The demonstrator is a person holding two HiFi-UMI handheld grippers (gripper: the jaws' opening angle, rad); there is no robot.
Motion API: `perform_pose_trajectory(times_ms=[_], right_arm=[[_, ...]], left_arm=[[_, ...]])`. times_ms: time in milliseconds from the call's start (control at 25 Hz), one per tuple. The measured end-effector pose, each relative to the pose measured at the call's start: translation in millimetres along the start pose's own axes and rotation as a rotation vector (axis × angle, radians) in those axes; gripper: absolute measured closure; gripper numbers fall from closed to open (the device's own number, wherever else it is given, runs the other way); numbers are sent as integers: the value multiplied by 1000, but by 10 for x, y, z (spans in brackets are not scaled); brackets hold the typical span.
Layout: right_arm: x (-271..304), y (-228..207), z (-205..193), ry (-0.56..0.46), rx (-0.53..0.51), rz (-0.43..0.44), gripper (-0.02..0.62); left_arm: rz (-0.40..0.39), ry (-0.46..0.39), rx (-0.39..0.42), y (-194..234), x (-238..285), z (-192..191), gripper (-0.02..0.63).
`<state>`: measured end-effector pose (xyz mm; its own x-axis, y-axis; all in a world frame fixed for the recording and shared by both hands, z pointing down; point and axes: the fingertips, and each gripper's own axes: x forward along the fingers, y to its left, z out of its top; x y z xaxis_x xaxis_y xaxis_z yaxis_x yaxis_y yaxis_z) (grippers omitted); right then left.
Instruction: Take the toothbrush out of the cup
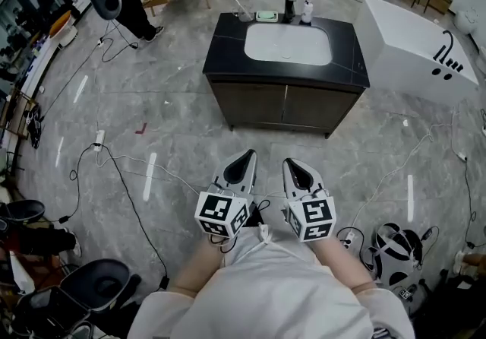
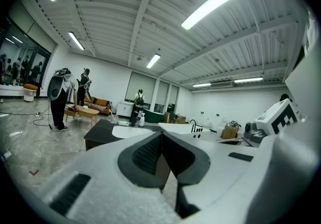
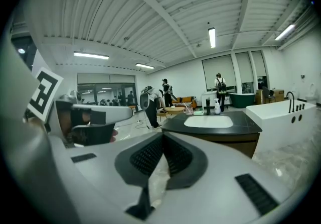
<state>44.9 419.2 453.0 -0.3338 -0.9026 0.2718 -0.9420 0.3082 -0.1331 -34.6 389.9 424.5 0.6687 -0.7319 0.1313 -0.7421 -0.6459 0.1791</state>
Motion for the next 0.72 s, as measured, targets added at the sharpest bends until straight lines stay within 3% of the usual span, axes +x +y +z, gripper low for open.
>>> perform_pose_trajectory(times_ms=[320, 720], right_arm=[[633, -220, 67, 23, 32, -21, 569], [1924, -669, 386, 102, 38, -107, 569]], left_arm=[[-22, 4, 19, 483, 507, 106, 588], [-72, 10, -35, 1541, 1572, 539, 588]])
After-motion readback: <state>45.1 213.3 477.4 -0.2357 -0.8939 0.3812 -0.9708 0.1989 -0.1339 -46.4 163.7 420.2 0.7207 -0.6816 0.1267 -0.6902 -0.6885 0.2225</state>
